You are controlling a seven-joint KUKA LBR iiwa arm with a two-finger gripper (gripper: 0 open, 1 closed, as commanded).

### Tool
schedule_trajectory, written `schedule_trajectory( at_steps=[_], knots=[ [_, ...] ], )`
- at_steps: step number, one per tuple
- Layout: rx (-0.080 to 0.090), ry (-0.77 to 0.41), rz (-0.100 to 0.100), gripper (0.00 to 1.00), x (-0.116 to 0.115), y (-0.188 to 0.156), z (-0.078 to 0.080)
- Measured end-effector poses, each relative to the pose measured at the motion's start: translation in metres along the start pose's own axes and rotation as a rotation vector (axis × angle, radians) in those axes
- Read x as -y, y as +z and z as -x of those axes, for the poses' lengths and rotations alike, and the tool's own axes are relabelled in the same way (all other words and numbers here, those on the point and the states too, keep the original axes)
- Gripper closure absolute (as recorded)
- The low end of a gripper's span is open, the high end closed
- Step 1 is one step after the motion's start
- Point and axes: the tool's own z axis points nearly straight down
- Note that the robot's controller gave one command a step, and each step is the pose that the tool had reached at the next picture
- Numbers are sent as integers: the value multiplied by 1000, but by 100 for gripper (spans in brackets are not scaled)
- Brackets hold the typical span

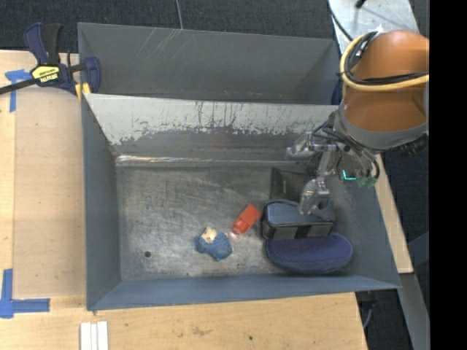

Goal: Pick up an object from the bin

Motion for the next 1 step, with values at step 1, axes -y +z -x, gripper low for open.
schedule_trajectory(
  at_steps=[1],
  knots=[
    [15, -267, 10, 0, -54, 143, 2]
  ],
)
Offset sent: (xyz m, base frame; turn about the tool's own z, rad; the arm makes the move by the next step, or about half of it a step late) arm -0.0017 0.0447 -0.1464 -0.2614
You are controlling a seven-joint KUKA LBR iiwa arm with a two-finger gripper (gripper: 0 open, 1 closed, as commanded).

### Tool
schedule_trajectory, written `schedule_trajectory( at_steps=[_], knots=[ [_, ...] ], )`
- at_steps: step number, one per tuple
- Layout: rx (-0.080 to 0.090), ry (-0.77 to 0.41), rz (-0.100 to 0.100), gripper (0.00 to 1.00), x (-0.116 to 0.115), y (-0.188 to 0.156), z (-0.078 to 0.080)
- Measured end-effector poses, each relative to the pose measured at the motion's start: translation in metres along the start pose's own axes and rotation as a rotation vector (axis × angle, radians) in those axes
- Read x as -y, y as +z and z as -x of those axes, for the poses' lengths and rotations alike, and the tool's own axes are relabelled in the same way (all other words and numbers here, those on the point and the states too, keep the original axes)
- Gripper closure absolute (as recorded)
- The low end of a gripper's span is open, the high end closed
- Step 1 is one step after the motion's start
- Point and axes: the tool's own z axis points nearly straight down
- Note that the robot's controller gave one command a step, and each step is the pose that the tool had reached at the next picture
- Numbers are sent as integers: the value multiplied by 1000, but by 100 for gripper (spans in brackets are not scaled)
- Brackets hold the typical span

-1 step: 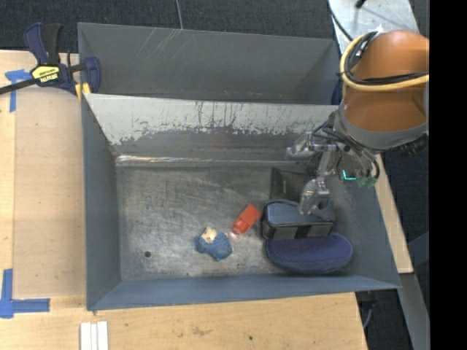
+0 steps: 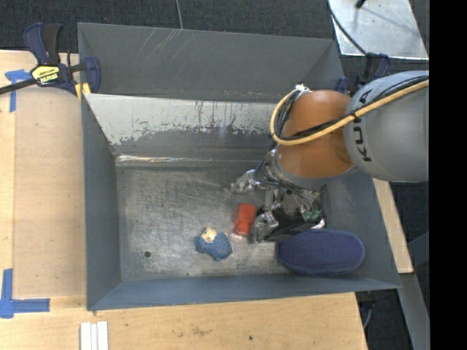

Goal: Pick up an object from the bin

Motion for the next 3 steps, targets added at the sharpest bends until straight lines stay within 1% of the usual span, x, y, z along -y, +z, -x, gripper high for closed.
schedule_trajectory(
  at_steps=[1, 2, 3],
  knots=[
    [4, 6, -12, 100, 9, -1, -1],
    [-9, 6, -10, 0, 8, 2, -5],
    [-8, -196, -10, 0, -28, 3, -34]
  ],
)
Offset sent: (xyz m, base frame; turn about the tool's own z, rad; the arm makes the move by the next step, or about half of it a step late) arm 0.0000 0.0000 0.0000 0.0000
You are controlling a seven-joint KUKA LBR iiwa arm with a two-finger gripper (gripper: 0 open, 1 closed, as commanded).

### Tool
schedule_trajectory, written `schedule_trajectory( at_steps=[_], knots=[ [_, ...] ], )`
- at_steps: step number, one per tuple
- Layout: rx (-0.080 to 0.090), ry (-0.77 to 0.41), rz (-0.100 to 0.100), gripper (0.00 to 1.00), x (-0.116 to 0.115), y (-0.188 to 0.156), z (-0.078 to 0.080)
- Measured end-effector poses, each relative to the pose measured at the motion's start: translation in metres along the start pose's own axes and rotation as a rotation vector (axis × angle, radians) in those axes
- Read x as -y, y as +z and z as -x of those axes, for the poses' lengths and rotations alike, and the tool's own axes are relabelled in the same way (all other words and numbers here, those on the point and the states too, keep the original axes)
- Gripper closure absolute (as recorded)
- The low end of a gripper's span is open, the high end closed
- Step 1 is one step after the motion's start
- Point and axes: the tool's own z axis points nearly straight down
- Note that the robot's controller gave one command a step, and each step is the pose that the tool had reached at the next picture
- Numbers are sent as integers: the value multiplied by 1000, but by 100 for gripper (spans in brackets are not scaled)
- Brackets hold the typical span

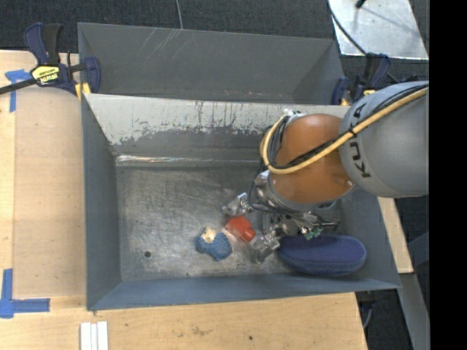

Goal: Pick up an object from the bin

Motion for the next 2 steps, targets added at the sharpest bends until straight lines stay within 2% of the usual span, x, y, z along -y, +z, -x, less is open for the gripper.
schedule_trajectory(
  at_steps=[1, 2],
  knots=[
    [5, -1, -1, 100, 0, -1, 1],
    [4, -349, -2, 100, -19, -148, -6]
  ],
)
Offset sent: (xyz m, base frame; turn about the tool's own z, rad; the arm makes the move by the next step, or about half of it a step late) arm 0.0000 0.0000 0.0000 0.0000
